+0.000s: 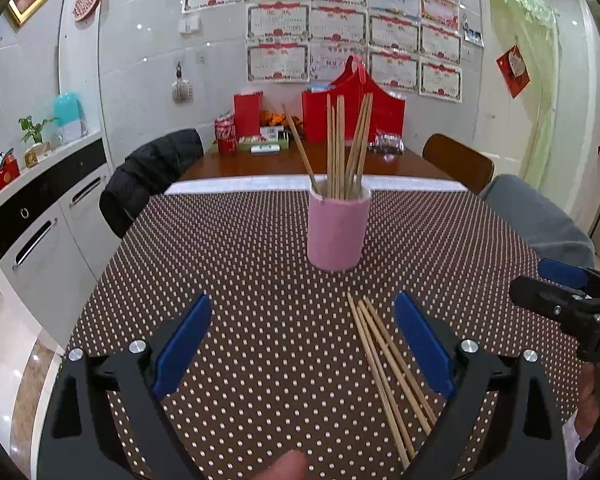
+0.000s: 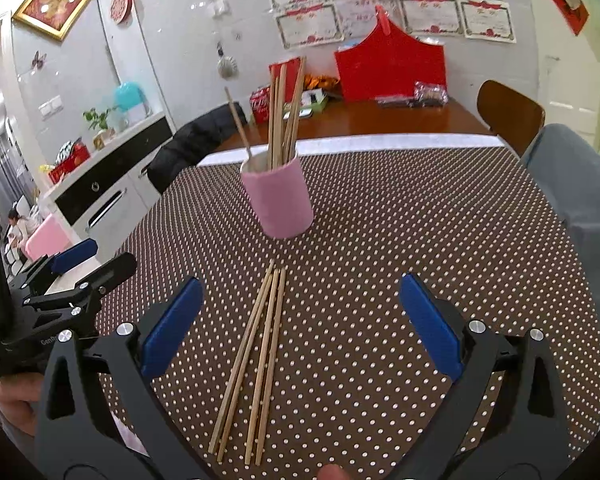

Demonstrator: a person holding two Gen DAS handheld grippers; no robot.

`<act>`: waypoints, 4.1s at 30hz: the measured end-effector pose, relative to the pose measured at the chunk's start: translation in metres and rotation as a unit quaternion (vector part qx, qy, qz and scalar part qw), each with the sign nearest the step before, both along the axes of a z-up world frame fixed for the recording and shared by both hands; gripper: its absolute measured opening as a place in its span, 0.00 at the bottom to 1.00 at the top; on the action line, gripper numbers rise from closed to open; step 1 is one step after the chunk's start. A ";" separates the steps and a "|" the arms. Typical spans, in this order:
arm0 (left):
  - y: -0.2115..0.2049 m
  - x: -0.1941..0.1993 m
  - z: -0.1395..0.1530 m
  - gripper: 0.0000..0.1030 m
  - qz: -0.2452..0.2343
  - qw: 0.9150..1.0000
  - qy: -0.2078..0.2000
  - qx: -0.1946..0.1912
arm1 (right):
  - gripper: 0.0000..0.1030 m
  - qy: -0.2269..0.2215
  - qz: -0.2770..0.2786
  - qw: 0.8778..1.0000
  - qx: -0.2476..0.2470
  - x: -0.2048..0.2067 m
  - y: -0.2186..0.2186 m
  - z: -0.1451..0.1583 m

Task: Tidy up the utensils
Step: 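Move both open tools back down toward the remaining chopsticks, then close the right tool on a chopstick while the left tool closes on another, then lift the right tool's chopstick over the pink cup while the left tool lifts its chopstick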

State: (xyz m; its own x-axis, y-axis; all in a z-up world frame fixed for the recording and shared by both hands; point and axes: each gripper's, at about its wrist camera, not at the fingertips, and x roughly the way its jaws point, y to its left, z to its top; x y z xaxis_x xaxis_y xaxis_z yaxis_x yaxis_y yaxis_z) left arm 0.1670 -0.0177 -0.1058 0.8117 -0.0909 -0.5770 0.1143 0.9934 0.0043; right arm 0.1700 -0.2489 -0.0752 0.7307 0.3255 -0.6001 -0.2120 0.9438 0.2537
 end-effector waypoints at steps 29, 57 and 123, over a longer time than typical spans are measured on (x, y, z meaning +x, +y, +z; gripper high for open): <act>-0.041 0.037 -0.120 0.89 -0.031 0.984 0.173 0.034 | 0.94 0.092 0.001 0.996 -0.009 0.018 -0.021 -0.069; -0.035 0.021 -0.113 0.89 -0.058 0.985 0.125 0.108 | 0.79 0.125 0.075 0.980 -0.138 0.042 0.051 -0.107; 0.007 0.059 -0.048 0.06 -0.079 0.992 0.056 -0.075 | 0.05 0.139 0.086 0.972 -0.170 0.068 0.057 -0.096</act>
State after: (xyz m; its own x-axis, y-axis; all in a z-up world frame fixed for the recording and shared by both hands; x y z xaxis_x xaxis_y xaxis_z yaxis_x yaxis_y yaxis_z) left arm 0.2261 -0.0111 -0.1537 0.7124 -0.3045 -0.6322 0.2608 0.9513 -0.1644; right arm 0.2382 -0.1916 -0.1714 0.4774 0.1773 -0.8606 -0.3429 0.9394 0.0033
